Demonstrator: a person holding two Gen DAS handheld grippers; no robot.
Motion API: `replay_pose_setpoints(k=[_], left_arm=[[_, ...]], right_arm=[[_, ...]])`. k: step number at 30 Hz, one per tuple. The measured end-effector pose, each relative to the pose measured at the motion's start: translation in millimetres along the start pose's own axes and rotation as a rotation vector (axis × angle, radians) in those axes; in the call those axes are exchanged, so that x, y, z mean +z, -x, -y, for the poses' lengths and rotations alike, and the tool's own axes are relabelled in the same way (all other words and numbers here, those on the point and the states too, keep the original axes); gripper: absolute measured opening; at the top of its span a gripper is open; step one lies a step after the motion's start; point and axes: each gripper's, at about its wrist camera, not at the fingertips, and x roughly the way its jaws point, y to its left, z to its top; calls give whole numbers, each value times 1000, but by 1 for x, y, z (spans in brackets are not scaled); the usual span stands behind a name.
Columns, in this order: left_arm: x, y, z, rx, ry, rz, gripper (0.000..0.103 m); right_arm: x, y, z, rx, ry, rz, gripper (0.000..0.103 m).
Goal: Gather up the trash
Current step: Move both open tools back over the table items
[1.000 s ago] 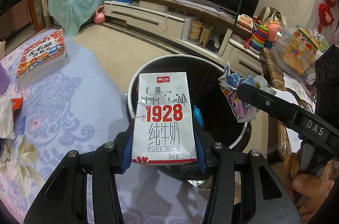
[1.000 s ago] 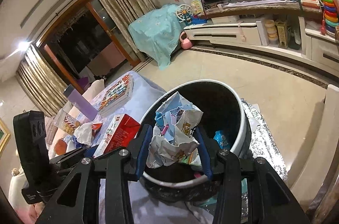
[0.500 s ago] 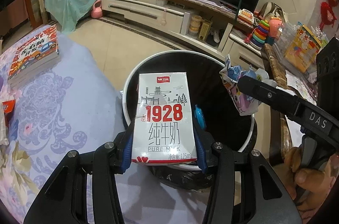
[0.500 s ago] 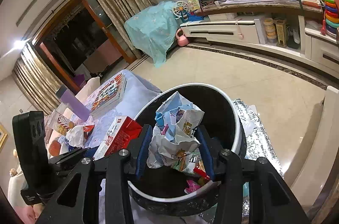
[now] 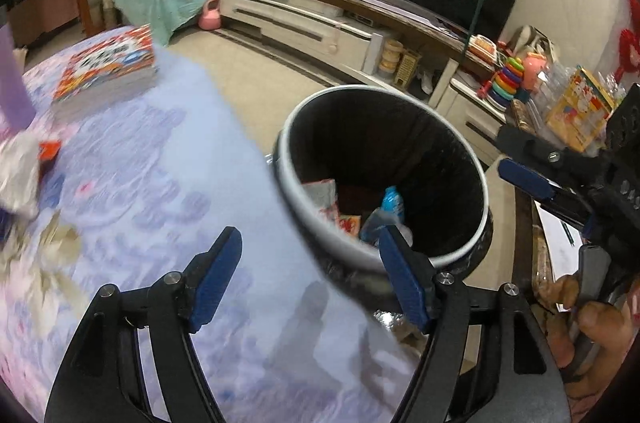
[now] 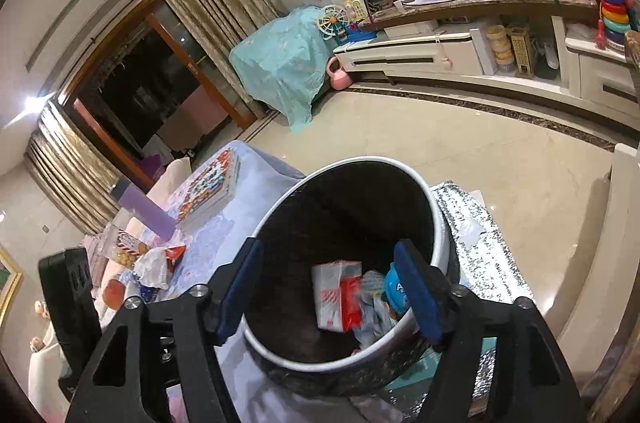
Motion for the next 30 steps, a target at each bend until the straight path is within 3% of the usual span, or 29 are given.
replay_pose_setpoints(k=[2,4,19,30], left_arm=[[-10,9,-8,9,18,9,74],[-20,17,-18,21,39,16,75],[-97,75,-115,114,270,27,76],[-132,109,-181,226,389,65,76]], right_arm=[[-6,3,-6,17,-9,-1,86],[-14,5,-15,31,-6,-8,88],[-72,-14,-88,123,96,-108,91],[-113,-37,-138,175,193,-188,94]])
